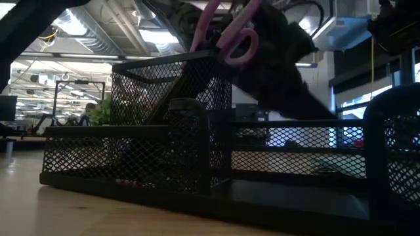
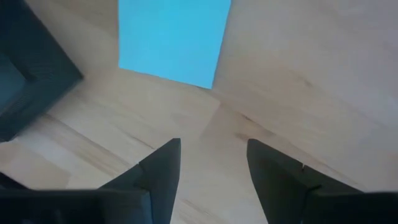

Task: Pick and place office supplies into organizer
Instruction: Put the light blue sticky note into the desk organizer

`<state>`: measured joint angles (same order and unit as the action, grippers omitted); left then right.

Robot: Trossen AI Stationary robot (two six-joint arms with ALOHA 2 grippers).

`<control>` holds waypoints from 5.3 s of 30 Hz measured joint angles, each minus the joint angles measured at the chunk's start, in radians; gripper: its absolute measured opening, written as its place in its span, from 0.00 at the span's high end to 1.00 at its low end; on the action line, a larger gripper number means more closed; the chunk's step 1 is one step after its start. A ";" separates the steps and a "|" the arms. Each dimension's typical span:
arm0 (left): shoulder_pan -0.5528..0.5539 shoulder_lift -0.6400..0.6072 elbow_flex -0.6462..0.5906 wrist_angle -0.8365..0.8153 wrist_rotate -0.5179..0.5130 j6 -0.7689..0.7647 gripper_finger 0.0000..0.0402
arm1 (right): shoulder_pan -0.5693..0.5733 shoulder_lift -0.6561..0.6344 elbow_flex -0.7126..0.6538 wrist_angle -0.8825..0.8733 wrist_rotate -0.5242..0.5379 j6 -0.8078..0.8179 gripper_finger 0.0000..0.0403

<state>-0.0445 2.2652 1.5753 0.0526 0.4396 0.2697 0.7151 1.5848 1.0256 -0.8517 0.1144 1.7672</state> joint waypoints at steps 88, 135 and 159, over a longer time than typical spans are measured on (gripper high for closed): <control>0.025 0.066 -0.002 -0.098 -0.001 -0.179 0.76 | -0.027 0.360 0.140 0.201 0.587 -1.274 0.76; 0.060 0.065 -0.002 -0.111 0.053 -0.230 0.88 | -0.115 0.357 0.086 0.222 0.476 -1.060 0.97; 0.207 -0.475 -0.003 -0.553 -0.187 0.022 0.73 | -0.131 -0.016 0.236 0.014 0.424 -0.823 0.98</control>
<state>0.1630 1.7902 1.5719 -0.5005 0.2522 0.2914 0.5843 1.5693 1.2616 -0.8374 0.5386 0.9439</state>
